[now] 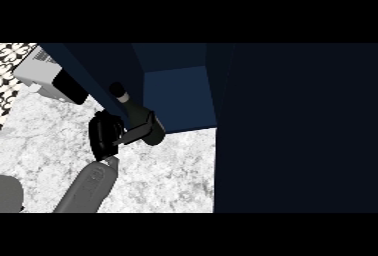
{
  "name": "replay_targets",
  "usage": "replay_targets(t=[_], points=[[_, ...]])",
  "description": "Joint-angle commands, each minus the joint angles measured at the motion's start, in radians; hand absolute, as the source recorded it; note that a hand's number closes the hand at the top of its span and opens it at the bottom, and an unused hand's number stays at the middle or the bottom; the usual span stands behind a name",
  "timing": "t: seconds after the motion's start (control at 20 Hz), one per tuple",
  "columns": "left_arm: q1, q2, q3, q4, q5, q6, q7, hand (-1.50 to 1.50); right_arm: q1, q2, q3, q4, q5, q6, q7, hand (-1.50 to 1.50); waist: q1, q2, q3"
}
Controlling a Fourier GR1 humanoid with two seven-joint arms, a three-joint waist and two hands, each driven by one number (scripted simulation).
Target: Pick up the wine, place it into the cabinet and close the cabinet
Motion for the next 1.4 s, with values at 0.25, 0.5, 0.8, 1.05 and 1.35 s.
replay_targets(t=[0.25, 0.5, 0.8, 1.05, 1.35], points=[[-0.207, -0.107, -0.082, 0.137, -0.089, -0.05, 0.146, 1.5, -0.015, 0.0, -0.005, -0.005, -0.047, 0.008, 0.005, -1.5, -0.059, 0.038, -0.015], [-0.19, -0.068, -0.063, 0.15, -0.15, -0.016, 0.208, 1.5, 0.002, -0.016, 0.004, -0.02, -0.067, 0.028, 0.015, -1.5, -0.072, 0.039, -0.014], [-0.175, -0.064, -0.073, 0.137, -0.219, -0.002, 0.257, -1.5, 0.006, -0.027, 0.006, -0.023, -0.062, 0.037, 0.019, -1.5, -0.082, 0.039, -0.015], [-0.169, -0.043, -0.076, 0.124, -0.272, -0.026, 0.316, -1.5, -0.007, -0.016, 0.004, -0.028, -0.065, 0.028, 0.011, -1.5, -0.081, 0.039, -0.015], [-0.165, -0.05, -0.085, 0.105, -0.305, -0.056, 0.375, -1.5, -0.014, -0.023, -0.003, -0.015, -0.068, 0.031, 0.018, -1.5, -0.068, 0.04, -0.017]])
